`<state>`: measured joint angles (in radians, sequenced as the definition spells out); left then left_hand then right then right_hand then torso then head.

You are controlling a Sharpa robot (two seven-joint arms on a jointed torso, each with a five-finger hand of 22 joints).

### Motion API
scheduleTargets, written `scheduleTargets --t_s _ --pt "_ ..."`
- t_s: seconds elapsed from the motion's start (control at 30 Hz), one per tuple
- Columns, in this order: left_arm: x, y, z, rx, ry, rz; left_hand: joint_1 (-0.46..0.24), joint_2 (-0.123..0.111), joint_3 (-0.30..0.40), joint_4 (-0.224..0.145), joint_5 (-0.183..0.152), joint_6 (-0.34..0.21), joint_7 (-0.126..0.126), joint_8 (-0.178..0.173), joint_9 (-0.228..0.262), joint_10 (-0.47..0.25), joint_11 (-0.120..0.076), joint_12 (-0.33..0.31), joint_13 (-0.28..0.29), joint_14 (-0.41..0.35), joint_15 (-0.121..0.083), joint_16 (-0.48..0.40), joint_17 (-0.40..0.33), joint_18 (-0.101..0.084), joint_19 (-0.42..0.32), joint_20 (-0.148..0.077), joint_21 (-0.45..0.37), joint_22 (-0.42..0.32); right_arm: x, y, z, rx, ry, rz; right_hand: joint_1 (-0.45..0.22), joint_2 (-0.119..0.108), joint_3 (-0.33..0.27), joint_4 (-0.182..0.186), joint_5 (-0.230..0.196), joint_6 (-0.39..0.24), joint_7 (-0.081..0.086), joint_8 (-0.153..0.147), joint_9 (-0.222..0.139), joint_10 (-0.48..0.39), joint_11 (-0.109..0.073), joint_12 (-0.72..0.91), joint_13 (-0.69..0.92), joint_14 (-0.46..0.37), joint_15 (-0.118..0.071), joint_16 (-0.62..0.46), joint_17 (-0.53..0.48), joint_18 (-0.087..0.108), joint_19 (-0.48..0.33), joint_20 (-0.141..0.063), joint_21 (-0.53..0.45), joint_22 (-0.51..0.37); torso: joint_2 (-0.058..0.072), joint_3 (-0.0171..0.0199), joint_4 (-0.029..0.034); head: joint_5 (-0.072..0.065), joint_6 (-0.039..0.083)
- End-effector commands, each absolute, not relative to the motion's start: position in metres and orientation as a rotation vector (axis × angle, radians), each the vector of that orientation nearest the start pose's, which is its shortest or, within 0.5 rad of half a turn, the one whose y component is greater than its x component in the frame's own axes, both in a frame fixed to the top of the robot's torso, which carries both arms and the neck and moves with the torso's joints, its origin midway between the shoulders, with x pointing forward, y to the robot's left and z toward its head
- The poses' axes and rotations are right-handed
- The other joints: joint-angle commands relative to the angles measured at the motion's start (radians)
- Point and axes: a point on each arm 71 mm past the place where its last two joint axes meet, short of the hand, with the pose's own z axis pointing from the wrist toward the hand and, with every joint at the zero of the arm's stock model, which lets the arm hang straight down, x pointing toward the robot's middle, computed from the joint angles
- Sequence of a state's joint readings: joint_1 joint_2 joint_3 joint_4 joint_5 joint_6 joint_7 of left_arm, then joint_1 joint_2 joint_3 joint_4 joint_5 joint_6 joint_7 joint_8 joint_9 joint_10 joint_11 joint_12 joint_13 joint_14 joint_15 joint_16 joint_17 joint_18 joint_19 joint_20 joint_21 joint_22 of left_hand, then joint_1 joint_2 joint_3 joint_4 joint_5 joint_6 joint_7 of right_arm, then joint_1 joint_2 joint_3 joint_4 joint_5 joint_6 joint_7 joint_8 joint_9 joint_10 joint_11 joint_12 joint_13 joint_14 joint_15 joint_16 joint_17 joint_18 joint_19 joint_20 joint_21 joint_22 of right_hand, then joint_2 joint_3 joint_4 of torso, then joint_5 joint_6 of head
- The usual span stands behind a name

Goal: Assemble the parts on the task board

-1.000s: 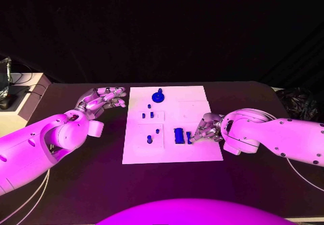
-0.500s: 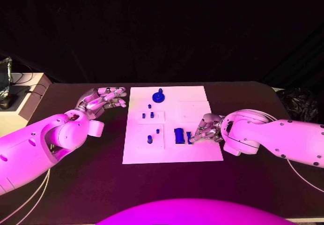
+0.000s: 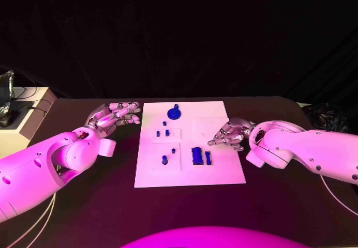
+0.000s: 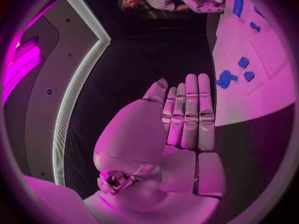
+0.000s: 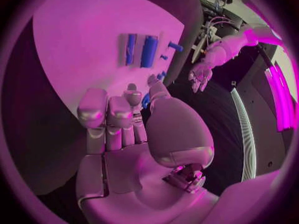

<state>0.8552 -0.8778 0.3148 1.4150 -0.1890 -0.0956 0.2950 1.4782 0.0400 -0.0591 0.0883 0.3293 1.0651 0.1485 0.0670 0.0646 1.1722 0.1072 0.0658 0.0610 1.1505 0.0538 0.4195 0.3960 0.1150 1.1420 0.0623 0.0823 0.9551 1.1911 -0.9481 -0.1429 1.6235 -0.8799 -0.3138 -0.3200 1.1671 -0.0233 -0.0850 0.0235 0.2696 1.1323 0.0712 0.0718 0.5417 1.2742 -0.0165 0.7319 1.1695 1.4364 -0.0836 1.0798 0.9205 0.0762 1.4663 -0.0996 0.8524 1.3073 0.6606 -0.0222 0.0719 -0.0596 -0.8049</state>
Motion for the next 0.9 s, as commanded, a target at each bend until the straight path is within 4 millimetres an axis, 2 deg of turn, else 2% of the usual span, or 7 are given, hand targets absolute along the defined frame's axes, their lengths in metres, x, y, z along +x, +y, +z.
scheduleTargets --t_s 0.03,0.7,0.73,0.77,0.8,0.87,0.9 --pt "0.485 0.264 -0.232 -1.202 1.42 -1.577 -0.004 -0.005 -0.001 0.0 0.001 -0.009 -0.001 -0.003 0.001 -0.004 0.001 -0.001 0.002 -0.009 0.002 -0.009 -0.003 -0.005 -0.006 0.003 -0.007 -0.003 0.465 -0.246 -0.226 0.712 1.795 0.925 0.019 0.009 -0.01 -0.025 0.013 -0.01 0.0 -0.001 -0.011 -0.033 -0.001 -0.083 -0.063 -0.015 0.005 -0.073 -0.062 0.024 0.001 0.008 -0.121 0.059 -0.017 -0.01 -0.0076 0.004 0.025" --pt "0.509 0.279 -0.252 -1.331 1.183 -1.397 -0.038 0.003 -0.083 -0.037 -0.016 -0.232 -0.034 -0.013 -0.011 -0.165 0.05 -0.004 -0.001 -0.234 0.124 -0.357 -0.33 -0.029 -0.369 0.17 -0.019 -0.591 0.542 -0.279 -0.235 0.944 1.352 1.055 0.147 0.077 0.07 -0.093 -0.003 -0.094 0.073 -0.008 -0.465 -0.113 0.131 -0.658 -1.107 -0.264 0.178 -0.964 -0.742 0.016 -0.439 0.209 -0.789 -0.802 -0.072 -0.0063 -0.0247 0.031 0.168" --pt "0.506 0.274 -0.253 -1.308 1.281 -1.441 -0.47 -0.04 0.059 -0.088 -0.329 -1.065 -0.149 -0.067 -0.065 -0.462 -0.107 -0.066 -0.061 -1.15 -0.054 -0.42 -0.396 -0.115 -1.142 -0.062 -0.082 -0.955 0.539 -0.278 -0.238 0.917 1.449 0.973 -0.251 0.023 0.085 -0.023 -0.27 -0.408 -0.071 -0.072 -0.542 -0.459 0.017 -0.732 -1.169 -0.622 0.084 -1.08 -0.92 -0.076 -0.749 0.1 -0.852 -1.307 -0.062 -0.0107 -0.0247 0.026 0.156" --pt "0.506 0.274 -0.253 -1.308 1.281 -1.441 -0.491 -0.04 0.059 -0.088 -0.329 -1.065 -0.149 -0.067 -0.065 -1.172 -0.107 -0.066 -0.061 -1.15 -0.054 -0.42 -0.396 -0.115 -1.142 -0.062 -0.082 -0.955 0.539 -0.278 -0.238 0.918 1.448 0.975 -0.263 0.023 0.085 -0.023 -0.27 -0.42 -0.071 -0.072 -0.542 -0.478 0.017 -0.732 -1.169 -0.636 0.084 -1.08 -0.92 -0.076 -0.763 0.1 -0.852 -1.307 -0.063 -0.0101 -0.0255 0.027 0.157" --pt "0.506 0.273 -0.253 -1.307 1.28 -1.439 -0.524 -0.04 0.059 -0.088 -0.329 -1.065 -0.149 -0.067 -0.065 -1.172 -0.107 -0.066 -0.061 -1.15 -0.054 -0.42 -0.396 -0.115 -1.142 -0.062 -0.082 -0.955 0.538 -0.277 -0.238 0.921 1.445 0.978 -0.291 0.023 0.085 -0.023 -0.27 -1.132 -0.071 -0.072 -0.542 -0.503 0.017 -0.732 -1.169 -0.66 0.084 -1.08 -0.92 -0.076 -1.466 0.1 -0.852 -1.307 -0.065 -0.0089 -0.0273 0.028 0.159" --pt "0.505 0.27 -0.252 -1.305 1.278 -1.435 -0.591 -0.04 0.059 -0.088 -0.329 -1.065 -0.149 -0.067 -0.065 -1.172 -0.107 -0.066 -0.061 -1.15 -0.054 -0.42 -0.396 -0.115 -1.142 -0.062 -0.082 -0.955 0.536 -0.274 -0.238 0.929 1.437 0.989 -0.355 0.023 0.085 -0.023 -0.27 -1.132 -0.071 -0.072 -0.542 -0.558 0.017 -0.732 -1.169 -0.715 0.084 -1.08 -0.92 -0.076 -1.466 0.1 -0.852 -1.307 -0.072 -0.0047 -0.0332 0.032 0.165" --pt "0.505 0.269 -0.251 -1.304 1.276 -1.432 -0.624 -0.04 0.059 -0.088 -0.329 -1.065 -0.149 -0.067 -0.065 -1.172 -0.107 -0.066 -0.061 -1.15 -0.054 -0.42 -0.396 -0.115 -1.142 -0.062 -0.082 -0.955 0.535 -0.272 -0.238 0.935 1.431 0.997 -0.384 0.023 0.085 -0.023 -0.27 -1.132 -0.071 -0.072 -0.542 -1.274 0.017 -0.732 -1.169 -1.436 0.084 -1.08 -0.92 -0.076 -1.466 0.1 -0.852 -1.307 -0.077 -0.0017 -0.0375 0.035 0.17"
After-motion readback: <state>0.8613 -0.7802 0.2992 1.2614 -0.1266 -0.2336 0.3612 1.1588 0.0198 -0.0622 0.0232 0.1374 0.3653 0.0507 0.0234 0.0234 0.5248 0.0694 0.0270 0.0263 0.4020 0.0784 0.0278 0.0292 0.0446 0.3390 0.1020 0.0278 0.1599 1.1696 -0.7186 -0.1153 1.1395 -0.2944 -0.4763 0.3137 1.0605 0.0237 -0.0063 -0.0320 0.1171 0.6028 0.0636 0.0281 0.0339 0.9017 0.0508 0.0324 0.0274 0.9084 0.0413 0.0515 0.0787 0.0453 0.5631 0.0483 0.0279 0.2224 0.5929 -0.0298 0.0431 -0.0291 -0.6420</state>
